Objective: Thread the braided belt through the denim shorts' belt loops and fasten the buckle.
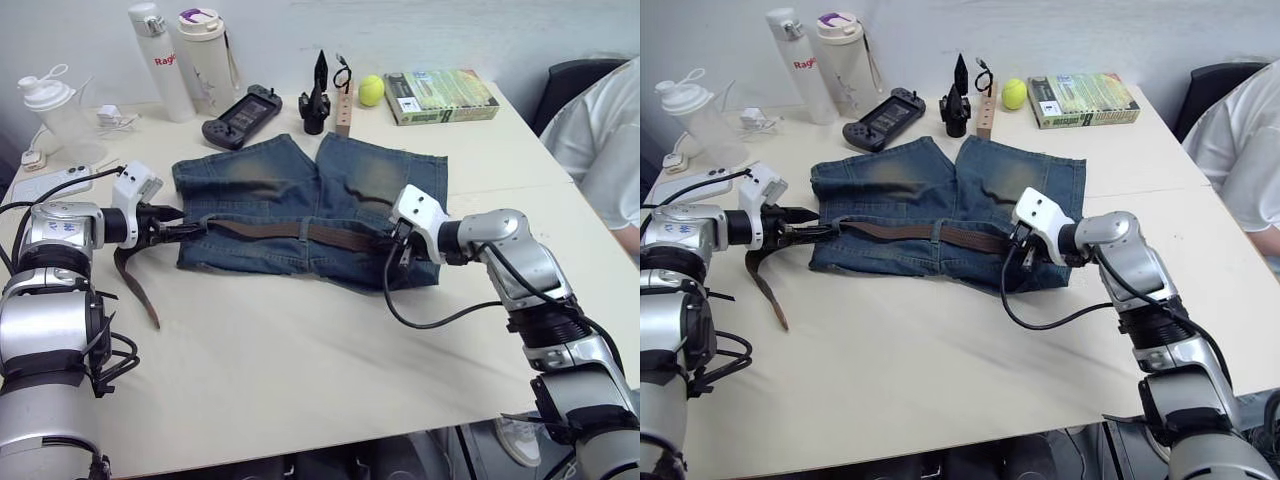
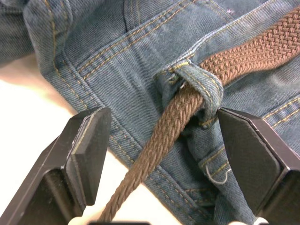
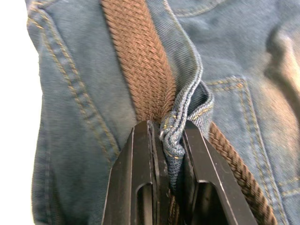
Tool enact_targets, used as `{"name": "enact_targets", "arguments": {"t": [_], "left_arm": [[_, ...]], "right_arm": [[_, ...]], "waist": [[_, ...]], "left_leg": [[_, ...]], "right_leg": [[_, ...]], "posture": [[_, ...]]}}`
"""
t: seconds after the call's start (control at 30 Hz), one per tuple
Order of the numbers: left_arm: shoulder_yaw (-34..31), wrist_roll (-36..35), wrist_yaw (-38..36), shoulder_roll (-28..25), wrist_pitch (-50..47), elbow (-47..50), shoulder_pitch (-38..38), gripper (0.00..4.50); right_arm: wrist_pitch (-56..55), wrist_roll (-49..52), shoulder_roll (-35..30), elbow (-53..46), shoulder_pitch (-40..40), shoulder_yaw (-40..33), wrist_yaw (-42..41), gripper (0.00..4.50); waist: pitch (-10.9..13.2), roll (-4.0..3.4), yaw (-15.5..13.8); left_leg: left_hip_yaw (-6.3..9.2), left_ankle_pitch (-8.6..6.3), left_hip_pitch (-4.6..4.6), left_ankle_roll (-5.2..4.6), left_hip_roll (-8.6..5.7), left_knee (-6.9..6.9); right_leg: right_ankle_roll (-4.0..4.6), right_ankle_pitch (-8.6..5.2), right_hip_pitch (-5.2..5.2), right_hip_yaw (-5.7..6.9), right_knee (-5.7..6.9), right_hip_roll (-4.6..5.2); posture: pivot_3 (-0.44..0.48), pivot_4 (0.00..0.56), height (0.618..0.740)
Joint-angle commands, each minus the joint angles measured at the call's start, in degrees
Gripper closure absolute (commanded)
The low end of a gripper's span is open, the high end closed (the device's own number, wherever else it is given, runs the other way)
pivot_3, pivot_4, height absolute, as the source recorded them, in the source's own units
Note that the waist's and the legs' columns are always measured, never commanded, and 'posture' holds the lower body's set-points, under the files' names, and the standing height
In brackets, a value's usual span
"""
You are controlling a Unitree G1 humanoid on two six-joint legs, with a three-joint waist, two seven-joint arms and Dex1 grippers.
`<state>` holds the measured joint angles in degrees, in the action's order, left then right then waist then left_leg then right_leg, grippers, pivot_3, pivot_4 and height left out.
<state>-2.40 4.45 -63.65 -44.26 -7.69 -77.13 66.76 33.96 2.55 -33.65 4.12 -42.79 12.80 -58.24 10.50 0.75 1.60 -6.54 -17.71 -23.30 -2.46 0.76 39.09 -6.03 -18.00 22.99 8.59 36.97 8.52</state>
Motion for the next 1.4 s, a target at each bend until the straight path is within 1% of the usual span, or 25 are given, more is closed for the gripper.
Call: {"name": "enact_targets", "arguments": {"t": [0.03,0.13,0.2,0.4,0.47,0.63,0.7,0.77,0.87,1.1,1.13,1.2,1.27,1.37,1.4], "left_arm": [[-2.4,-1.9,-3.2,-0.1,-2.0,0.4,1.0,0.56],[-3.1,-2.5,-7.5,-0.4,-4.1,0.6,1.9,0.56],[-3.2,-2.5,-9.1,-0.7,-4.7,0.8,2.2,0.56],[-4.9,-2.3,0.2,0.0,-5.6,0.5,2.1,0.56],[-5.2,-2.4,2.1,0.7,-6.0,0.4,1.4,0.56],[-4.9,-2.1,3.7,2.8,-7.1,0.3,-0.4,0.56],[-4.3,-1.4,5.5,3.5,-6.2,0.4,-1.4,0.56],[-4.2,-1.2,5.2,3.9,-5.6,0.5,-2.2,0.56],[-5.7,-2.8,4.0,4.0,-5.3,0.5,-2.3,1.40],[-5.3,-1.8,2.2,3.4,-1.5,1.1,-2.2,4.37],[-5.2,-1.8,1.7,3.4,-0.7,1.3,-2.1,4.47],[-5.6,-2.3,0.6,3.4,0.7,1.6,-2.0,4.47],[-6.5,-3.4,0.2,3.6,6.8,3.2,-2.9,4.47],[-7.5,-3.9,5.2,4.1,19.3,6.0,-5.8,4.47],[-7.3,-3.3,7.8,4.0,26.6,7.7,-8.1,4.47]], "right_arm": [[0.6,0.8,-1.2,-2.8,0.5,-1.0,0.3,4.48],[0.8,0.7,-1.3,-2.6,0.9,-1.0,0.8,4.48],[0.8,0.8,-1.3,-2.5,0.9,-1.0,1.0,4.48],[0.8,0.9,-1.1,-2.5,0.8,-0.9,1.5,4.48],[1.0,1.0,-1.0,-2.8,0.9,-0.9,1.6,4.48],[1.4,1.1,-1.1,-3.5,1.2,-1.0,1.8,4.48],[1.8,1.3,-1.1,-4.1,1.6,-1.1,2.0,4.48],[2.1,1.3,-1.1,-4.5,1.8,-1.2,2.2,4.48],[2.6,1.6,-1.2,-5.2,2.2,-1.2,2.5,4.48],[2.9,1.8,-1.5,-5.8,2.8,-1.2,3.1,4.48],[2.8,1.8,-1.4,-5.6,2.8,-1.3,3.3,4.48],[2.4,1.7,-1.4,-5.3,2.8,-1.4,3.6,4.48],[1.0,1.3,-1.5,-4.8,2.9,-2.1,4.6,4.48],[-4.7,0.7,-2.0,-5.8,4.3,-4.2,7.0,4.48],[-8.6,0.7,-2.6,-6.9,5.3,-5.3,7.3,4.48]], "waist": [[0.0,0.00,0.0],[0.0,0.00,0.1],[0.0,0.00,0.1],[0.0,0.00,0.0],[0.0,0.00,0.0],[0.0,0.01,0.0],[0.0,0.01,0.0],[0.0,0.01,0.0],[0.0,0.01,0.0],[0.0,0.01,0.0],[0.0,0.01,0.0],[0.0,0.01,0.0],[0.0,0.01,0.0],[0.0,0.01,0.0],[0.0,0.01,-0.1]], "left_leg": [[-0.01,0.00,0.00,0.00,-0.01,0.00],[-0.02,0.00,0.00,0.00,-0.01,0.00],[-0.02,0.00,0.00,0.00,-0.01,0.00],[0.01,0.00,0.00,0.00,-0.01,0.01],[0.01,0.00,0.00,0.00,-0.01,0.01],[0.02,0.00,0.00,0.00,-0.02,0.01],[0.01,0.00,0.00,0.00,-0.02,0.02],[0.02,0.00,0.01,0.00,-0.02,0.02],[0.01,0.00,0.02,0.00,-0.02,0.02],[0.01,0.00,0.01,0.00,-0.04,0.03],[0.01,0.00,0.01,0.00,-0.04,0.03],[0.01,0.00,0.01,0.00,-0.03,0.03],[0.01,0.00,0.01,0.00,-0.04,0.03],[0.02,0.00,0.01,0.00,-0.03,0.03],[0.04,0.00,0.01,0.00,-0.02,0.03]], "right_leg": [[0.00,0.00,0.00,0.00,0.00,0.00],[0.00,0.00,0.00,0.00,0.00,0.00],[0.00,0.00,0.00,0.01,0.00,0.00],[0.00,0.00,0.00,0.00,0.00,0.00],[0.00,0.00,0.00,-0.01,0.01,0.00],[0.00,0.00,0.00,0.00,0.02,0.01],[0.00,0.00,0.00,0.00,0.03,0.00],[0.00,0.00,0.00,0.00,0.03,0.00],[0.00,0.00,0.00,-0.01,0.05,0.00],[0.00,0.00,0.00,-0.01,0.05,0.01],[0.00,0.00,0.00,-0.01,0.05,0.01],[0.00,0.00,0.00,0.00,0.05,0.01],[0.00,0.00,0.00,0.00,0.05,0.01],[0.00,0.00,0.00,-0.01,0.05,0.02],[0.00,0.00,-0.01,0.00,0.05,0.03]], "posture": [[0.000,0.150,0.720],[0.000,0.150,0.720],[0.000,0.150,0.720],[0.000,0.150,0.720],[0.000,0.150,0.720],[0.000,0.150,0.720],[0.000,0.150,0.720],[0.000,0.150,0.720],[0.000,0.150,0.720],[0.000,0.150,0.720],[0.000,0.150,0.720],[0.000,0.150,0.720],[0.000,0.150,0.720],[0.000,0.150,0.720],[0.000,0.150,0.720]]}}
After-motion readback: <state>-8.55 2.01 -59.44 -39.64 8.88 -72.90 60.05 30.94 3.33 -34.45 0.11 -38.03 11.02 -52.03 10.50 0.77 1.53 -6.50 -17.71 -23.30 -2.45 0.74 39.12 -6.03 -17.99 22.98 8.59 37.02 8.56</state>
